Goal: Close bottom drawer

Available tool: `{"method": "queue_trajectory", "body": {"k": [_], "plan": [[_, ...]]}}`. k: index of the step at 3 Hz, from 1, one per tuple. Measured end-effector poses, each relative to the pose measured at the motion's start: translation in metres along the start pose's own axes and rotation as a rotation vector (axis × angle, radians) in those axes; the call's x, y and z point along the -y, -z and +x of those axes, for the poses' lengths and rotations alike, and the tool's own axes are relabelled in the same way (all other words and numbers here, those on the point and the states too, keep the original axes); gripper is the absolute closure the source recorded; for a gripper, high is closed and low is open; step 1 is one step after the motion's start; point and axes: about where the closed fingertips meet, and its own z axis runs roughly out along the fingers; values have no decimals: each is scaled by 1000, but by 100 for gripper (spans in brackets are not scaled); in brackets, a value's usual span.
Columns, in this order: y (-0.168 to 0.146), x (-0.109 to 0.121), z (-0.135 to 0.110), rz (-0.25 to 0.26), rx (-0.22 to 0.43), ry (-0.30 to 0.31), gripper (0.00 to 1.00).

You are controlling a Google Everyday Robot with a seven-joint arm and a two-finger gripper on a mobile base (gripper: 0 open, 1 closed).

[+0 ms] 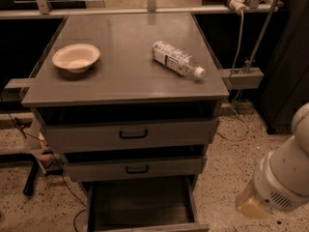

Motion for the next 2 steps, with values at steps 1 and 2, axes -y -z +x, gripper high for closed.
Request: {"method": "queue_trajectory", "body": {"k": [1,2], "plan": [[-17,-12,13,-39,-29,-7,100],[-45,-18,8,-87,14,-25,100]]}}
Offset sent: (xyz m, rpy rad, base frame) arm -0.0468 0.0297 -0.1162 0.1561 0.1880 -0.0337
